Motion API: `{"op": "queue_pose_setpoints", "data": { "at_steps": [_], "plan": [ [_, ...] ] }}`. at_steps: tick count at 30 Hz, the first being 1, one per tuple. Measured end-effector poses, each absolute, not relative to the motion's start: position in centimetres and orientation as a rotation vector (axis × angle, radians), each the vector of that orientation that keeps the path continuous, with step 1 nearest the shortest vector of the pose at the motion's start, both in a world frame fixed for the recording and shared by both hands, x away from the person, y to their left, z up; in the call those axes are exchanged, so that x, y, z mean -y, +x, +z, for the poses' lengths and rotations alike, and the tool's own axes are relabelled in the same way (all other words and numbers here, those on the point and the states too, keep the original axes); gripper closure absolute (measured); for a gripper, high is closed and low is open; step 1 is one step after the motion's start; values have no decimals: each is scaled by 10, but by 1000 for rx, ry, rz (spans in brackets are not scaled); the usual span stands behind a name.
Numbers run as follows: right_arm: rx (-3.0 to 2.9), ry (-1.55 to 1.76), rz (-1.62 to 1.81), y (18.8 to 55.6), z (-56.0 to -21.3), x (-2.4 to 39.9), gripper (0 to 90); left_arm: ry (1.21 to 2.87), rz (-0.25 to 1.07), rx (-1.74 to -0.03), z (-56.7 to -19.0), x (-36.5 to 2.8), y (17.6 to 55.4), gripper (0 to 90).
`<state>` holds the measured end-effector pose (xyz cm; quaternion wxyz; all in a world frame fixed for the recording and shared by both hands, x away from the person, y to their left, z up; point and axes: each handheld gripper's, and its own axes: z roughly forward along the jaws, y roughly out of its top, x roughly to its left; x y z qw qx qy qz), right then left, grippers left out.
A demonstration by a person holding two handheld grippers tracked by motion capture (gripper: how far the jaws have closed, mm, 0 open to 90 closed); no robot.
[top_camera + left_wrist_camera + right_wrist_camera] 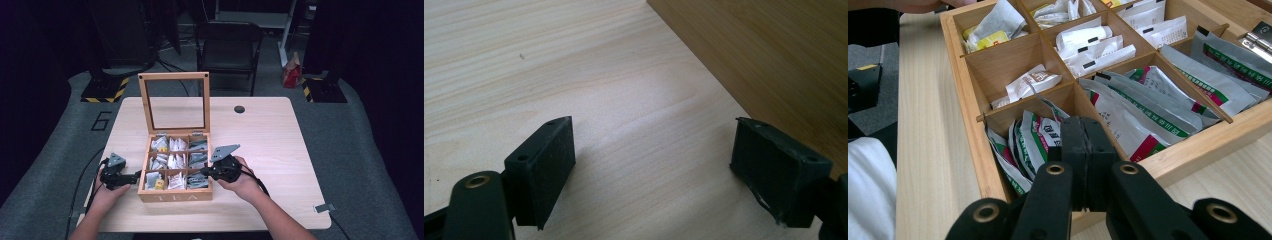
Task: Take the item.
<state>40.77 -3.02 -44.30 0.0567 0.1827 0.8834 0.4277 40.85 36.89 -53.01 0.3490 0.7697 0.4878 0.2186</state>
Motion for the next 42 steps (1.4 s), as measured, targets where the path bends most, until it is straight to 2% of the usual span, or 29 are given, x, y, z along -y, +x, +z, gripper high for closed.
{"op": "queue_pose_setpoints", "data": {
  "at_steps": [32,35,42],
  "plan": [
    [-2664,480,1294,404,-435,31,900,2002,567,-1262,-530,-369,408,175],
    [-2679,486,1282,405,-439,30,808,2007,563,-1261,-529,-369,408,174],
    [-2689,469,1240,405,-444,25,786,2005,561,-1262,-529,-369,408,174]
  ]
}}
